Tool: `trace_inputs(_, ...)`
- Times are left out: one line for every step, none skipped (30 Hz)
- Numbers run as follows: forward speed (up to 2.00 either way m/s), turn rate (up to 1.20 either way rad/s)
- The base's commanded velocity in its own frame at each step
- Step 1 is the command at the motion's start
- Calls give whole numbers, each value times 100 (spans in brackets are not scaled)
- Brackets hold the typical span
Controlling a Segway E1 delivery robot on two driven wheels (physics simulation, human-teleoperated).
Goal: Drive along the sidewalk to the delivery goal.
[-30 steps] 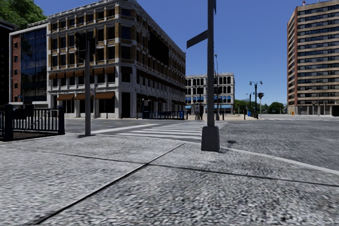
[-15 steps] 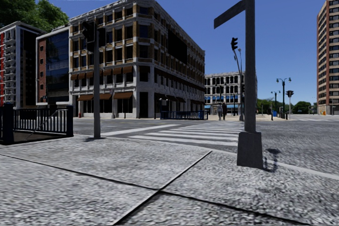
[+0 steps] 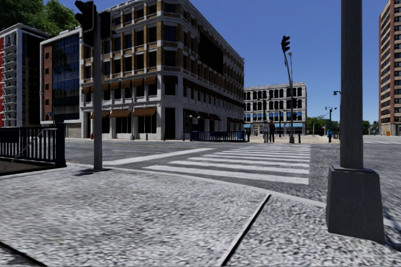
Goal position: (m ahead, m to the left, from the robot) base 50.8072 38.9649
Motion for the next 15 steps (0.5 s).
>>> trace_inputs(200, 0)
trace_inputs(200, 0)
trace_inputs(200, 0)
trace_inputs(200, 0)
trace_inputs(200, 0)
trace_inputs(200, 0)
trace_inputs(200, 0)
trace_inputs(200, 0)
trace_inputs(200, 0)
trace_inputs(200, 0)
trace_inputs(200, 0)
trace_inputs(200, 0)
trace_inputs(200, 0)
trace_inputs(200, 0)
trace_inputs(200, 0)
